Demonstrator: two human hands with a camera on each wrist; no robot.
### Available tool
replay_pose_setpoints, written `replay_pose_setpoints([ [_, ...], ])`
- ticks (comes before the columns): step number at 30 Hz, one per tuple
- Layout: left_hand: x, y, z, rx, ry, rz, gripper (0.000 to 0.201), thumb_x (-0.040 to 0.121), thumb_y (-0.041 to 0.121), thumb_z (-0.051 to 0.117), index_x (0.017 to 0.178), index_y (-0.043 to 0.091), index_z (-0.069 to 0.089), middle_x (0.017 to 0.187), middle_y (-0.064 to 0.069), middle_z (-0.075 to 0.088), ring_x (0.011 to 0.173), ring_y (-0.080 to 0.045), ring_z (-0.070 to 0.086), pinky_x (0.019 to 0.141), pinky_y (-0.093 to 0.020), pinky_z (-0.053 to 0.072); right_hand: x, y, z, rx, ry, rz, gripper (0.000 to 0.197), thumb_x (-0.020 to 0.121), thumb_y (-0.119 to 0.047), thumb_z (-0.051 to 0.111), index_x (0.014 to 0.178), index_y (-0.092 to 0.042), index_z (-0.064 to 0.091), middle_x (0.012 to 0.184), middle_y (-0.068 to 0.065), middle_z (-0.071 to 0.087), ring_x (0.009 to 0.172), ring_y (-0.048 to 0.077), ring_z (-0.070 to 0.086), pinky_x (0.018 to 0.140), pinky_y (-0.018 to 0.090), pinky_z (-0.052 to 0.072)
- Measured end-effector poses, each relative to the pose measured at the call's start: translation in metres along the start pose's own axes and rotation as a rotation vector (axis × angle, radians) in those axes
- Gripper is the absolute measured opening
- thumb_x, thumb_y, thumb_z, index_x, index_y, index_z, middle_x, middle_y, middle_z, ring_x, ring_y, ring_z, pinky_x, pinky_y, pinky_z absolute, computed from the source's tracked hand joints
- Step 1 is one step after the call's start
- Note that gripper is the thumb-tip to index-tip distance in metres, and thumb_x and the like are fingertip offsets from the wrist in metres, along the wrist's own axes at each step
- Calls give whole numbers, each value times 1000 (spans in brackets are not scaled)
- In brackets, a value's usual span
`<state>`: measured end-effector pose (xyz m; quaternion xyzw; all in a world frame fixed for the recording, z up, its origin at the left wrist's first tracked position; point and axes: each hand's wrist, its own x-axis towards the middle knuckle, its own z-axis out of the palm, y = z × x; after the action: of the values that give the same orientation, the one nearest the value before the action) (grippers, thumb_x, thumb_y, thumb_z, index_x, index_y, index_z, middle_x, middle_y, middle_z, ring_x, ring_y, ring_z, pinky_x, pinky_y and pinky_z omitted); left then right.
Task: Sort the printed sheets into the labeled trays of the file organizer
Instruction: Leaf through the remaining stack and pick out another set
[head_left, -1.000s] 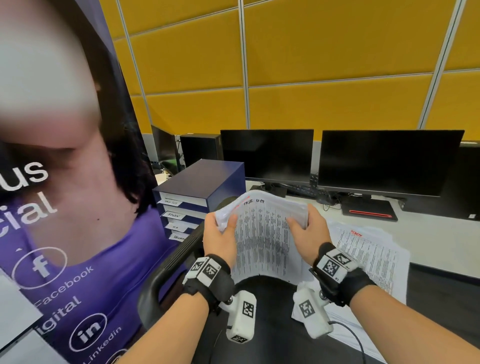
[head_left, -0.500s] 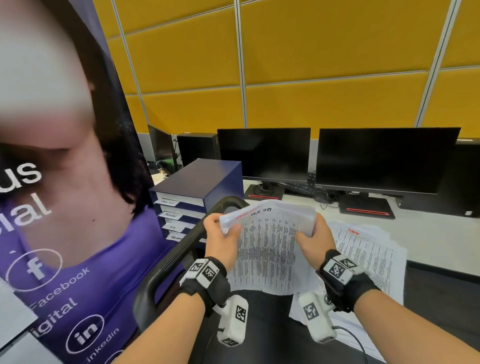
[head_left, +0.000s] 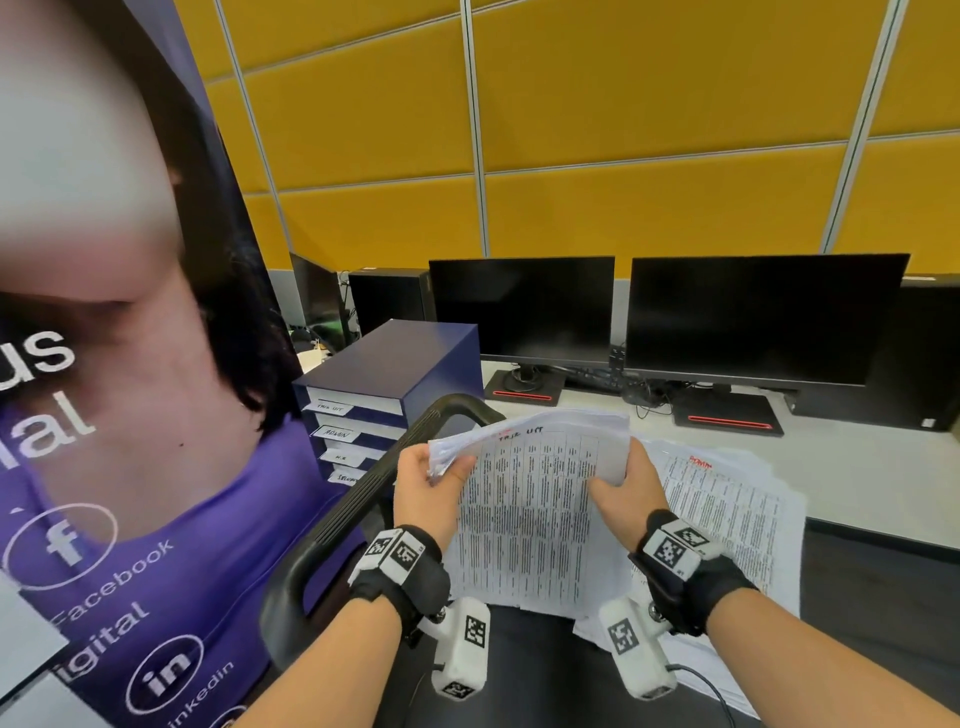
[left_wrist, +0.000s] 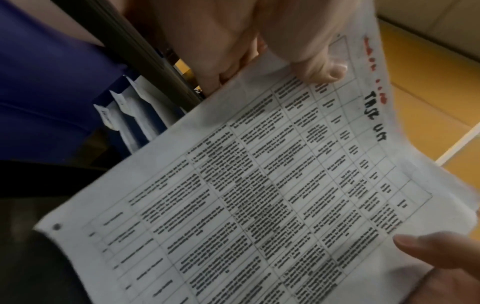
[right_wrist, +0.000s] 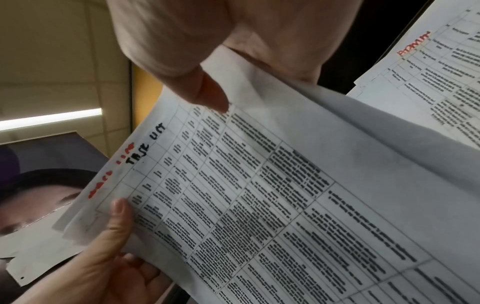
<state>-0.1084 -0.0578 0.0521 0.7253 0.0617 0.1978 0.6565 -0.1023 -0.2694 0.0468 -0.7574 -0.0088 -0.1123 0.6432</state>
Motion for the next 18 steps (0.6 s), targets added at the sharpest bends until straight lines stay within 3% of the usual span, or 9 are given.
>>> replay_pose_setpoints([
  [3, -2, -15, -2, 11, -45, -76, 17, 88, 22, 64, 100, 27, 52, 103, 0, 67, 94, -13, 65, 87, -38, 53, -2, 9, -1, -23, -39, 37, 45, 83, 4, 57, 122, -17, 46, 103, 0, 60, 96, 18, 60, 66, 15, 46],
  [5, -4, -19, 0, 56, -100, -79, 17, 94, 19, 55, 109, 26, 50, 106, 5, 65, 101, -13, 63, 93, -37, 49, -3, 10, -2, -71, -61, 27, 44, 85, 5, 53, 125, -13, 47, 105, 0, 59, 98, 17, 59, 66, 10, 44],
  [9, -8, -12, 4, 74, -95, -6, 17, 99, 14, 44, 113, 24, 43, 105, 9, 61, 96, -4, 59, 86, -25, 42, -2, 5, -1, -75, -38, -23, 38, 90, 7, 46, 122, -14, 46, 102, -7, 57, 86, -5, 54, 56, 3, 46],
  [12, -9, -12, 6, 80, -96, 11, 17, 99, 16, 44, 114, 22, 38, 100, 13, 57, 89, 6, 53, 82, -23, 40, -2, 5, 1, -67, -36, -26, 39, 90, 6, 45, 120, -20, 45, 96, -11, 57, 82, -4, 55, 55, 6, 48],
  [14, -11, -16, 8, 127, -119, 21, 20, 99, 19, 44, 116, 20, 33, 98, 8, 53, 83, 6, 50, 74, -22, 41, -5, 9, 3, -76, -55, 11, 44, 88, 7, 45, 122, -21, 42, 94, -13, 55, 83, -3, 54, 58, 9, 45],
  [18, -10, -15, 11, 128, -104, 93, 23, 97, 15, 48, 115, 16, 34, 92, 12, 48, 78, 2, 50, 65, -3, 41, -3, 13, 1, -66, -21, 48, 52, 86, 10, 46, 129, -17, 37, 95, -11, 54, 82, -1, 54, 58, 11, 43],
])
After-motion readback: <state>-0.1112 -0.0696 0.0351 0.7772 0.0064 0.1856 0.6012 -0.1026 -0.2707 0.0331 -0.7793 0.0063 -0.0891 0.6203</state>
